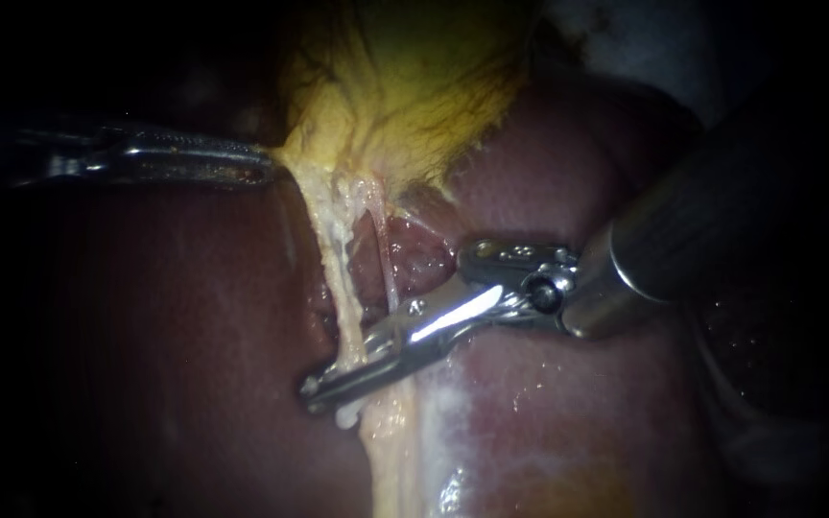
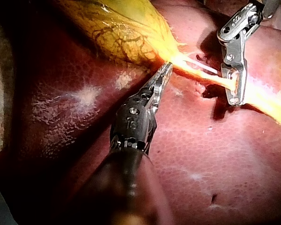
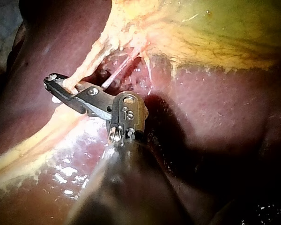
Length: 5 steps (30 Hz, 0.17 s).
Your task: Clipping second clip left tube
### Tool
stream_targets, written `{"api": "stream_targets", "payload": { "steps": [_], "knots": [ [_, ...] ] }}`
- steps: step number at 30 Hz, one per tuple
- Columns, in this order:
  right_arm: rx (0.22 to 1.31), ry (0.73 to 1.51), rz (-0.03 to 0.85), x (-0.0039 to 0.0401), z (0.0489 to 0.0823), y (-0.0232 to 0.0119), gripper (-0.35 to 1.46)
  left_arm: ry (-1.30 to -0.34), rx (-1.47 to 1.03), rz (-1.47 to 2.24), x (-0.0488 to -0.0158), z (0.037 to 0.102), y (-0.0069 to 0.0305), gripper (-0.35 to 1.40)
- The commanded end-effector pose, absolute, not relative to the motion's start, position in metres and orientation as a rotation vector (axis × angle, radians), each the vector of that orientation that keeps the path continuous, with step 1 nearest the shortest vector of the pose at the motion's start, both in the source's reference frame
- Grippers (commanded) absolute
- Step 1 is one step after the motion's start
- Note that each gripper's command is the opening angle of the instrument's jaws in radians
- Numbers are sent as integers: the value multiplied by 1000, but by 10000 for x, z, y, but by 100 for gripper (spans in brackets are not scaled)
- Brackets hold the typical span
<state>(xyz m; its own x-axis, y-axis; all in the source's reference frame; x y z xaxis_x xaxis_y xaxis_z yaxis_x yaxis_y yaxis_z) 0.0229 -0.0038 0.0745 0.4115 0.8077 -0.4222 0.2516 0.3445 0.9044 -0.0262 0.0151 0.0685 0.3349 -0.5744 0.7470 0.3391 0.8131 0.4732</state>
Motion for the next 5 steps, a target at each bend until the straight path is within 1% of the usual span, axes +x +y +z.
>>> {"api": "stream_targets", "payload": {
  "steps": [1,5],
  "knots": [
    [1206,1132,484,229,746,-38,-35,-1075,250,-604,-262,685,151,-35],
    [1206,1132,483,229,746,-38,-35,-1075,250,-604,-262,685,151,-35]
  ]
}}
